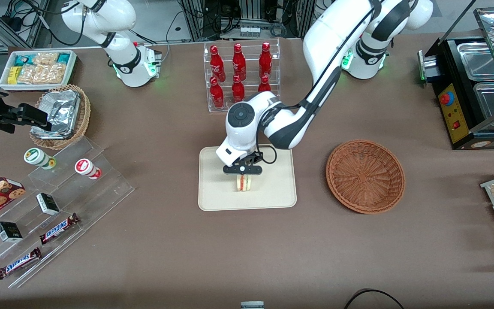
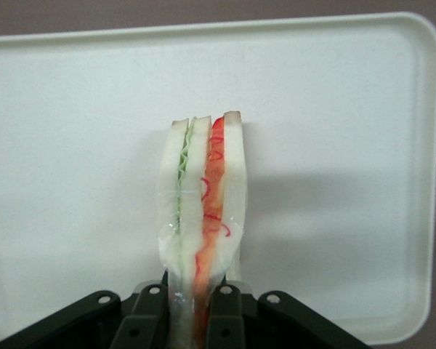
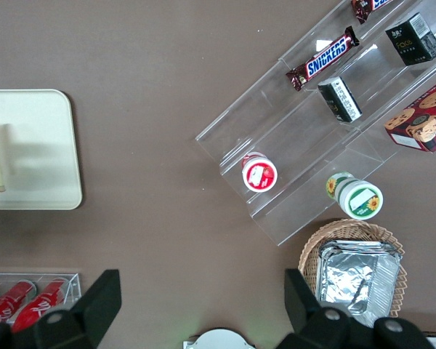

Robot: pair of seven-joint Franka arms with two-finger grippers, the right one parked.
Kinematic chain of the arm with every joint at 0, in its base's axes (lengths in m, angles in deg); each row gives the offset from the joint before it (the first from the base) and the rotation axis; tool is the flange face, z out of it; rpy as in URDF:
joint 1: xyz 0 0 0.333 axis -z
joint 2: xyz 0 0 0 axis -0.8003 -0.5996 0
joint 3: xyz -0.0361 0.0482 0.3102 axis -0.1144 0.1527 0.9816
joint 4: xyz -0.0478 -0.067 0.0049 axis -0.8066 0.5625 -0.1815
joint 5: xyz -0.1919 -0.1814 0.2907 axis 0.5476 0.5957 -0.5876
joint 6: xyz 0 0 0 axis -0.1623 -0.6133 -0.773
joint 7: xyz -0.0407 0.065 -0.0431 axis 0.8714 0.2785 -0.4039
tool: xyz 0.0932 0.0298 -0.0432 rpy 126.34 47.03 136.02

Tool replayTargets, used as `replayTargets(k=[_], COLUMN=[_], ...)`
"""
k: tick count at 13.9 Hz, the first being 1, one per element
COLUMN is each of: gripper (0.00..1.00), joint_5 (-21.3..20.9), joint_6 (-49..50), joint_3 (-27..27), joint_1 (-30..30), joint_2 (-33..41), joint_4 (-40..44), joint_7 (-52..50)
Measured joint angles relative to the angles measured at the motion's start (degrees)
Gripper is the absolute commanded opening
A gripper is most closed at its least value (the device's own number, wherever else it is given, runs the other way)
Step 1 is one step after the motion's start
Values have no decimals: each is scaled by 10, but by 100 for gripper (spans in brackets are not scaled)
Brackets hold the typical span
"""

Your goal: Place sandwich from basket to tray

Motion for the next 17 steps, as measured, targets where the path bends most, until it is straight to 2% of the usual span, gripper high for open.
replayTargets(k=[2, 3, 4, 5, 12, 17], gripper=[0, 3, 44, 98, 100, 100], joint_5=[-2, -4, -7, -8, -10, -10], joint_6=[-4, -11, -17, -20, -4, 98], joint_3=[1, 1, 1, 1, 1, 5], joint_1=[0, 0, 0, 0, -1, -21], joint_2=[-17, -21, -21, -21, 2, 133], joint_4=[8, 10, 11, 12, 33, 32], joint_7=[-1, -4, -7, -11, -42, -110])
